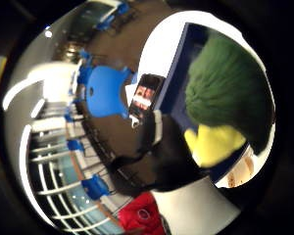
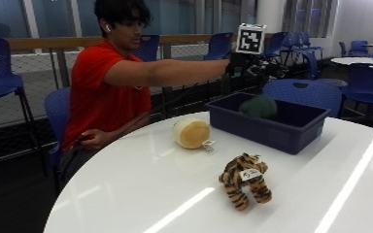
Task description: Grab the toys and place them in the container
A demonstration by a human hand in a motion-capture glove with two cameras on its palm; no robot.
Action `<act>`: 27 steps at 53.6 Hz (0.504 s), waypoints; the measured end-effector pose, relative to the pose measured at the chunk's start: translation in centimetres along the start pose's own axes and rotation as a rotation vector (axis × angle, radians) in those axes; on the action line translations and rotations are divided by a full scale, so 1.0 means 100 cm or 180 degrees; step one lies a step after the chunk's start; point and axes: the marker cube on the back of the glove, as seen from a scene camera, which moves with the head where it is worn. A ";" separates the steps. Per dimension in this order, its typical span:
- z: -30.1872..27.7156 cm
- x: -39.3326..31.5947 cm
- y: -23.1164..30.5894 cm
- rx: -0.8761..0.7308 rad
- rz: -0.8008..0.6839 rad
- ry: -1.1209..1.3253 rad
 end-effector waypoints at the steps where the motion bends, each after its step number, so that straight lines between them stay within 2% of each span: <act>1: 0.000 0.001 0.003 0.0021 0.0011 -0.0043; 12: 0.000 0.047 0.051 0.0358 -0.0230 0.0178; 15: 0.003 0.066 0.068 0.0387 -0.0166 0.0140; 19: 0.013 0.100 0.092 0.0354 -0.0512 0.0372; 20: 0.015 0.107 0.096 0.0337 -0.0425 0.0366; 24: 0.021 0.123 0.108 0.0340 0.0446 0.0043; 27: 0.029 0.135 0.120 0.0386 0.0564 -0.0008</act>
